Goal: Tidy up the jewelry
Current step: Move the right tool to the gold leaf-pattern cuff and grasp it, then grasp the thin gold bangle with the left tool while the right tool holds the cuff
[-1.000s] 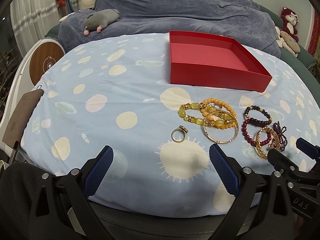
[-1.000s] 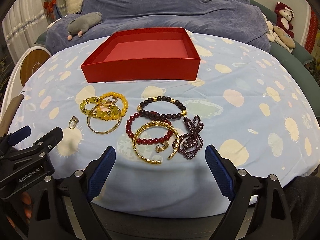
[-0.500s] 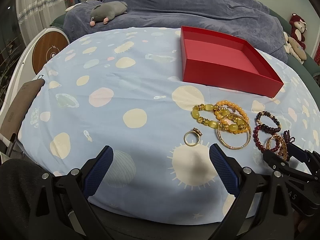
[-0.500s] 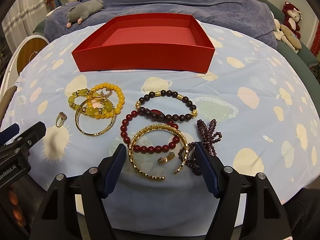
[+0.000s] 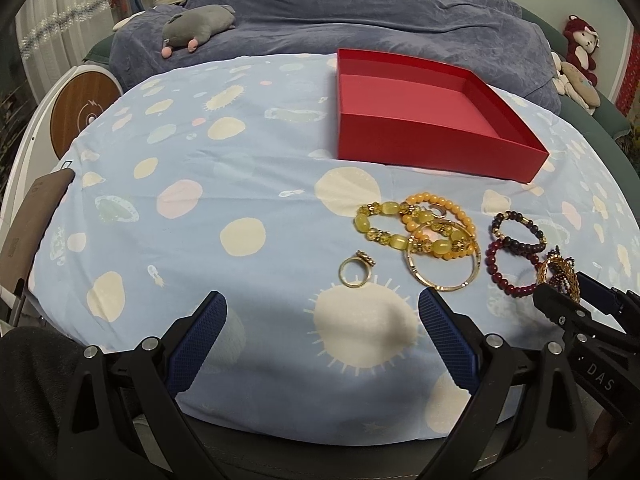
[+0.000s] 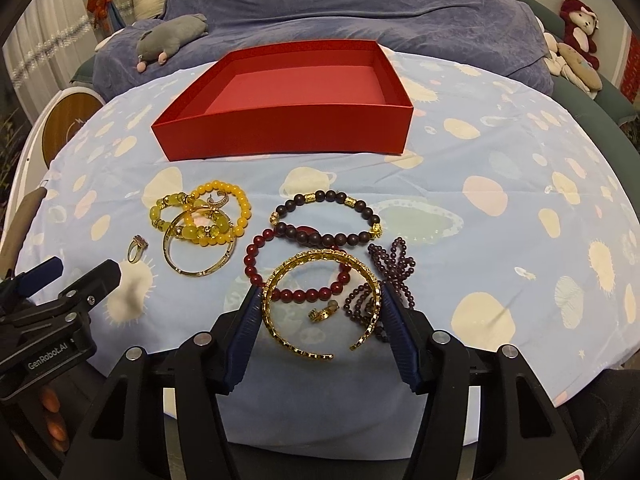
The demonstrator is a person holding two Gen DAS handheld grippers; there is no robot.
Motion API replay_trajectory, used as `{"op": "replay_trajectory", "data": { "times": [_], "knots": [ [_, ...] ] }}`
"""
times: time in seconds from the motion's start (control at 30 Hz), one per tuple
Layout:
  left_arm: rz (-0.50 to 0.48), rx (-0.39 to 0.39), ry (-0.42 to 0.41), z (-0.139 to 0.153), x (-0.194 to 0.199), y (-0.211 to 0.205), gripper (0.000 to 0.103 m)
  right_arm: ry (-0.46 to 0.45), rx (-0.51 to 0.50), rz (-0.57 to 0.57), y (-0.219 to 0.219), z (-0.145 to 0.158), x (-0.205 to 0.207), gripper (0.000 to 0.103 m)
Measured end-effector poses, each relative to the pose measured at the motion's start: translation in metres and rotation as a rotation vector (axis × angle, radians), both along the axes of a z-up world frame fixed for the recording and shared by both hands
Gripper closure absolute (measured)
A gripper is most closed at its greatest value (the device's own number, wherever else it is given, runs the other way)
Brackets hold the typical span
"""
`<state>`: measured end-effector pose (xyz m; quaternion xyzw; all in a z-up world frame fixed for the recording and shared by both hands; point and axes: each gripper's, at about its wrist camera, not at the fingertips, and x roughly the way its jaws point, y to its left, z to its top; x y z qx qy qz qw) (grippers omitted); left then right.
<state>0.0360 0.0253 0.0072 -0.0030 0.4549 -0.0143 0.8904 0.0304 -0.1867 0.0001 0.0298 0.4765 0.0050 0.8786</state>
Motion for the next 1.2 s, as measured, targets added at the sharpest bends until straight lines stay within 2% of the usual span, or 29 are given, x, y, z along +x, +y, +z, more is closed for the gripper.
{"op": "replay_trajectory", "data": {
  "times": [0.2,0.33,0.6,0.77,0.97,1.13,1.2],
  "knots": [
    [-0.055,-0.020,0.003,0.002,0.009,-0.026,0.011,-0.010,0.008,-0.049,-0.016,0.008,-0.002,0.046],
    [-0.099,0.001,0.021,-0.003,0.019,-0.047,0.011,-0.017,0.007,-0.072,-0.025,0.012,0.000,0.046],
    [-0.105,0.008,0.076,-0.018,0.037,-0.064,0.011,-0.003,0.028,-0.096,-0.035,0.008,0.004,0.046],
    [-0.112,0.005,0.103,-0.024,0.042,-0.068,0.019,0.006,0.035,-0.105,-0.038,0.004,0.006,0.046],
    [-0.127,0.034,0.116,-0.028,0.043,-0.074,0.019,0.014,0.042,-0.109,-0.040,0.000,0.007,0.046],
    [-0.128,0.043,0.104,-0.025,0.044,-0.078,0.035,0.015,0.046,-0.109,-0.040,0.000,0.005,0.046],
    [-0.131,0.048,0.102,-0.024,0.044,-0.079,0.036,0.013,0.047,-0.108,-0.040,0.000,0.005,0.046]
  ]
}}
